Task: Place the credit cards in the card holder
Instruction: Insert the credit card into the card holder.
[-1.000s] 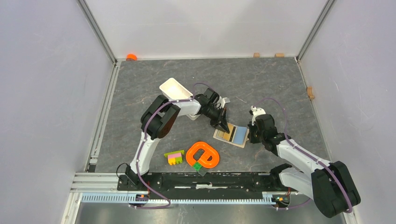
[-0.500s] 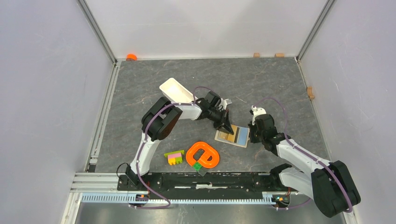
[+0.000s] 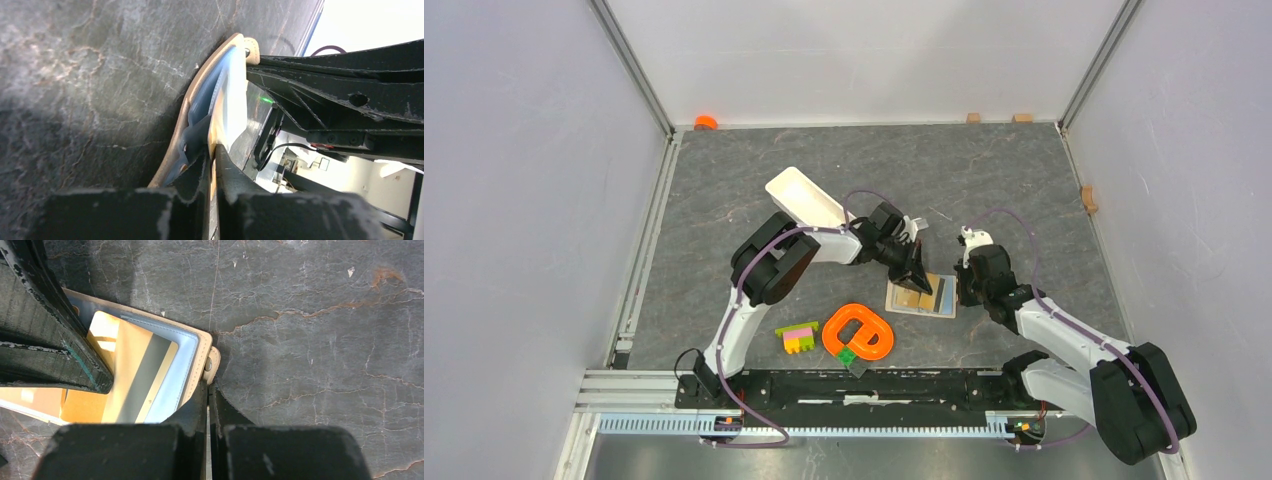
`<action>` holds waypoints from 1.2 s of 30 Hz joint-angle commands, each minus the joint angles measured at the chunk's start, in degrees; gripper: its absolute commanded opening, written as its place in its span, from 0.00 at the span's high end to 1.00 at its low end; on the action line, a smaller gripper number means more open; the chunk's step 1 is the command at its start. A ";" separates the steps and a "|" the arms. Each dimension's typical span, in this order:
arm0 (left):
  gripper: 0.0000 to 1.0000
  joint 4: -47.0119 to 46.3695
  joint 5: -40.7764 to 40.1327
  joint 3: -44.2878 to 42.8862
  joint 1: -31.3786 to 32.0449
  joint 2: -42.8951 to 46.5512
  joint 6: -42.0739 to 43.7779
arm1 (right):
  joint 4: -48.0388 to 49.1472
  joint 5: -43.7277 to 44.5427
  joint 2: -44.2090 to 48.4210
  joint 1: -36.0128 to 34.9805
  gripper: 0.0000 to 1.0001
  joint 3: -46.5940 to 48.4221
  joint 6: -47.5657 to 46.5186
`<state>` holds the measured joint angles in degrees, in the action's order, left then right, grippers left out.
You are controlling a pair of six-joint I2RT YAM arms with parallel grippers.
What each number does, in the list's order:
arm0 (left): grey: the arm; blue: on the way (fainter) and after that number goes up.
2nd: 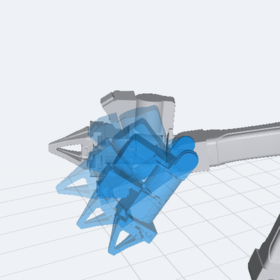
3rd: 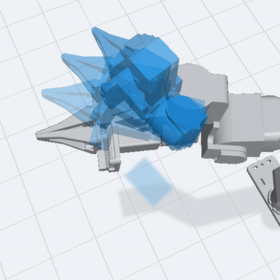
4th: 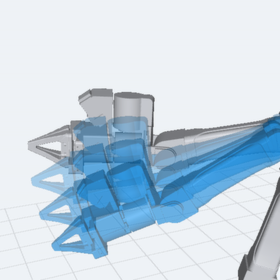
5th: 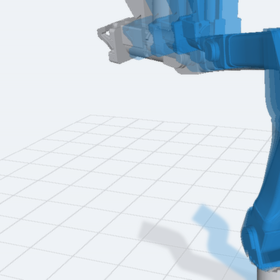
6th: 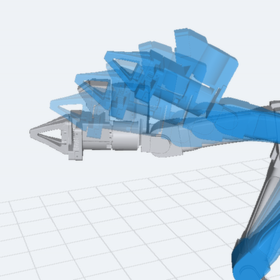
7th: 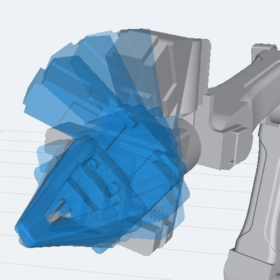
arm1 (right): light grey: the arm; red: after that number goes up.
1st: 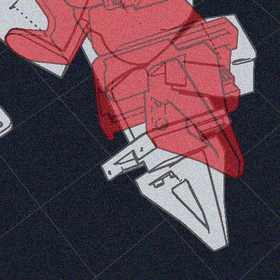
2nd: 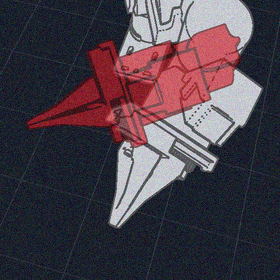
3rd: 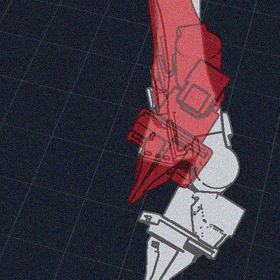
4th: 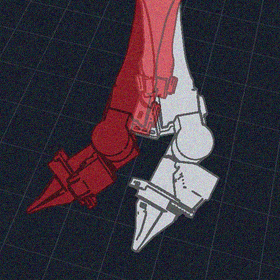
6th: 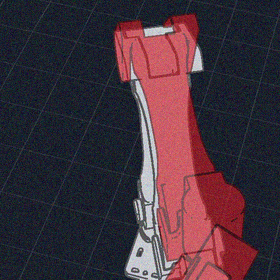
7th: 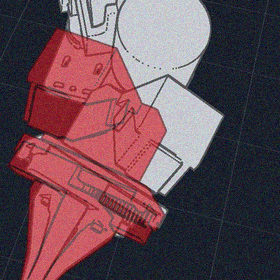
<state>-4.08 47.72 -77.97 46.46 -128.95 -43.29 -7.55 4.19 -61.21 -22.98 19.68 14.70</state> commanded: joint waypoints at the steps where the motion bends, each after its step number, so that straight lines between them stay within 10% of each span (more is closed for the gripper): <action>1: 0.84 1.57 -6.42 2.12 0.83 2.79 1.13 | -2.10 -1.93 -1.07 -1.10 1.00 0.00 0.44; 13: 0.46 17.64 -16.09 0.30 0.92 11.38 11.51 | -2.43 -1.57 -0.58 -1.04 1.00 0.01 0.40; 36: 0.47 18.58 -17.62 -1.82 6.88 8.59 10.70 | -1.95 -2.25 -0.75 -1.08 1.00 -0.30 0.49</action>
<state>15.00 31.51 -77.84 52.47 -118.91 -32.75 -7.42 3.97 -61.21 -23.53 19.70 14.72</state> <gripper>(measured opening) 0.532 0.009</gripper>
